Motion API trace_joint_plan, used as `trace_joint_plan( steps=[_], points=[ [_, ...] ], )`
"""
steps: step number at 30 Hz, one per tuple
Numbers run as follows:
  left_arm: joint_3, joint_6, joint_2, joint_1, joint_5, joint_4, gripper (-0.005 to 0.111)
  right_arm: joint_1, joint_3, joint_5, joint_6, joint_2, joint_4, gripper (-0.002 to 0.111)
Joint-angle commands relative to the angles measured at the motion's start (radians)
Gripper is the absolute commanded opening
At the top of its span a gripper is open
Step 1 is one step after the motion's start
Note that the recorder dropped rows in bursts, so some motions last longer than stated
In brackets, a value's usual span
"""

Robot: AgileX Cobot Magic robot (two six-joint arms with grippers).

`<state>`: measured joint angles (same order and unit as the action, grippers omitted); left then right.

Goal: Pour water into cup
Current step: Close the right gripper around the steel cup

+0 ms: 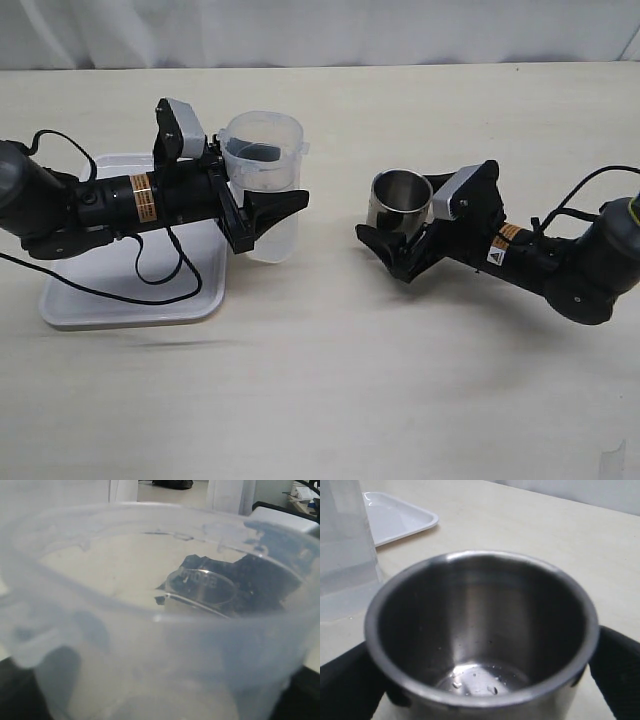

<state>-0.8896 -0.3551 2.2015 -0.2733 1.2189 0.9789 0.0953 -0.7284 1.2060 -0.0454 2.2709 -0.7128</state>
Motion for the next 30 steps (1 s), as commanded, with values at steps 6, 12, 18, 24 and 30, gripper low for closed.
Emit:
trace_joint_plan(
  steps=[6, 12, 18, 24, 30],
  points=[
    [-0.002, -0.009, 0.002, -0.006, 0.002, 0.007, 0.0, 0.0, -0.003, 0.015, 0.005, 0.002, -0.055, 0.109],
    [-0.002, -0.009, 0.002, -0.006, 0.002, 0.007, 0.0, 0.0, -0.003, 0.015, 0.005, 0.002, -0.038, 0.109],
    [-0.002, -0.009, 0.002, -0.006, 0.002, 0.007, 0.0, 0.0, -0.003, 0.015, 0.002, 0.002, -0.005, 0.108],
    [-0.002, -0.009, 0.002, -0.006, 0.002, 0.007, 0.0, 0.0, -0.003, 0.015, 0.002, 0.002, -0.005, 0.108],
    [-0.002, -0.009, 0.002, -0.006, 0.002, 0.007, 0.0, 0.0, -0.003, 0.015, -0.01, -0.016, -0.005, 0.108]
  ],
)
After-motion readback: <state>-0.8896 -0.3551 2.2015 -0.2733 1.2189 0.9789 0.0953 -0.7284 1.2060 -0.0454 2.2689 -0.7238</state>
